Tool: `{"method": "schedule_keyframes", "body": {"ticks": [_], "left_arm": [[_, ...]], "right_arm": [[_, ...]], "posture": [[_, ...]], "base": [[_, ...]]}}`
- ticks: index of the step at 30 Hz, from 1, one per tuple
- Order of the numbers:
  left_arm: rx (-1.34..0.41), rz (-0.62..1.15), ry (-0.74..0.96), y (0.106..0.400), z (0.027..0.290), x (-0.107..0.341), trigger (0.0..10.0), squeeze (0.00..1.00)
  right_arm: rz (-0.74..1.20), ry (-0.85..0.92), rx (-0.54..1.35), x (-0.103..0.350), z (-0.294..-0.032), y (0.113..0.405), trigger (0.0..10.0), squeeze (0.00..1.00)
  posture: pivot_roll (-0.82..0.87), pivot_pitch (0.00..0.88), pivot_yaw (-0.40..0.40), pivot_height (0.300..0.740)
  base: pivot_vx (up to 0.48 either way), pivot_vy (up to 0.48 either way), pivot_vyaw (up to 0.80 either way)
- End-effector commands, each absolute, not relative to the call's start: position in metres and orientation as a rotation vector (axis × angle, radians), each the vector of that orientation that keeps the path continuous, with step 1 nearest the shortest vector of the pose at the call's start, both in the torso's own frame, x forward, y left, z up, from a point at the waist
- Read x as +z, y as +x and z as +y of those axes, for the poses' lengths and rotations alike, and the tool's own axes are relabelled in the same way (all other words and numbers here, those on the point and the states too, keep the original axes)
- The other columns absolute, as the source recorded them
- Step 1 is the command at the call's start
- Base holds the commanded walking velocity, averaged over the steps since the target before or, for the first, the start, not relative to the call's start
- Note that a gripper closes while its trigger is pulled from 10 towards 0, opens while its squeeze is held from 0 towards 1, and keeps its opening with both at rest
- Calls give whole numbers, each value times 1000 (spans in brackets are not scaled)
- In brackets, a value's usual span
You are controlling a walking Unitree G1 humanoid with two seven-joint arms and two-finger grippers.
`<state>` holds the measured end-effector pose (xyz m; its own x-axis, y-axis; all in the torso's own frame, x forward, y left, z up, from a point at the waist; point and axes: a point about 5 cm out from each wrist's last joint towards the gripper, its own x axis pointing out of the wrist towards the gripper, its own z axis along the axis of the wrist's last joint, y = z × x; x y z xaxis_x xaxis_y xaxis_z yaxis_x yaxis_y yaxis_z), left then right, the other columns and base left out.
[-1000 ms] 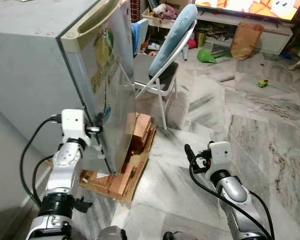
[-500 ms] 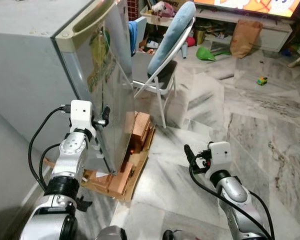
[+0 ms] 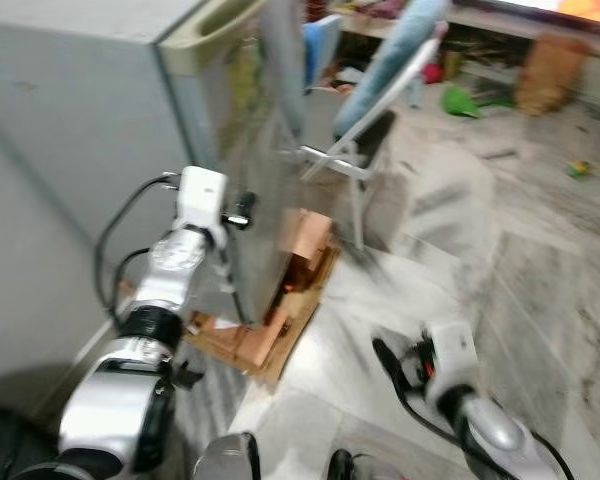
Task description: Restocking fridge
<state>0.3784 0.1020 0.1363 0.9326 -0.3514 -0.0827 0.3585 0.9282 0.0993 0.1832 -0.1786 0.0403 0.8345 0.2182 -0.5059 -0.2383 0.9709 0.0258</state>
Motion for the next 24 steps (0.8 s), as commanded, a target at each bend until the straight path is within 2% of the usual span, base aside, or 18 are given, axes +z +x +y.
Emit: {"method": "schedule_keyframes", "body": {"ticks": [1, 2, 3, 4, 5, 6, 9, 13, 14, 15, 16, 17, 20, 21, 24], "left_arm": [[-549, -128, 136, 383, 51, 190, 10000, 0], [-747, -185, 32, 360, -15, 208, 10000, 0], [-814, -209, 4, 349, -38, 214, 10000, 0], [-814, -209, 4, 349, -38, 214, 10000, 0], [-907, -214, -47, 331, -69, 217, 10000, 0], [-936, -203, -59, 326, -77, 215, 10000, 0], [-924, -255, 66, 323, -78, 205, 10000, 0], [-739, -222, 33, 351, -30, 201, 10000, 0], [-669, -221, 38, 359, -10, 201, 10000, 0], [-556, -224, 53, 370, 20, 200, 10000, 0], [-556, -224, 53, 370, 20, 200, 10000, 0], [-462, -224, 81, 376, 47, 198, 10000, 0], [-300, -205, 127, 380, 98, 186, 10000, 0], [-300, -205, 127, 380, 98, 186, 10000, 0], [-183, -166, 127, 372, 128, 167, 10000, 0]], "right_arm": [[498, -53, 246, 50, -179, 184, 10000, 0], [480, -39, 203, 45, -190, 179, 10000, 0], [466, -32, 191, 43, -193, 179, 10000, 0], [466, -32, 191, 43, -193, 179, 10000, 0], [460, -20, 192, 37, -191, 176, 10000, 0], [458, -20, 194, 36, -188, 175, 10000, 0], [452, -25, 198, 31, -177, 166, 10000, 0], [293, -12, 192, 42, -161, 153, 10000, 0], [269, -17, 199, 41, -156, 151, 10000, 0], [229, -43, 200, 40, -150, 149, 10000, 0], [229, -43, 200, 40, -150, 149, 10000, 0], [205, -43, 188, 37, -144, 150, 10000, 0], [172, -26, 205, 35, -132, 153, 10000, 0], [172, -26, 205, 35, -132, 153, 10000, 0], [153, -61, 206, 34, -122, 153, 10000, 0]], "posture": [[18, 115, -3, 740], [17, 111, 3, 740], [16, 110, 3, 740], [16, 110, 3, 740], [5, 110, 9, 740], [0, 109, 11, 740], [-10, 107, 21, 740], [-11, 109, 40, 740], [-7, 105, 45, 740], [-1, 103, 48, 740], [-1, 103, 48, 740], [9, 100, 50, 740], [16, 93, 48, 740], [16, 93, 48, 740], [25, 88, 37, 740]], "base": [[0, 0, 0], [0, 0, 0], [0, 0, 0], [0, 0, 0], [0, 0, 0], [0, 0, 0], [0, 0, 0], [0, 0, 0], [0, 0, 0], [0, 0, 0], [0, 0, 0], [0, 0, 0], [0, 0, 0], [0, 0, 0], [0, 0, 0]]}}
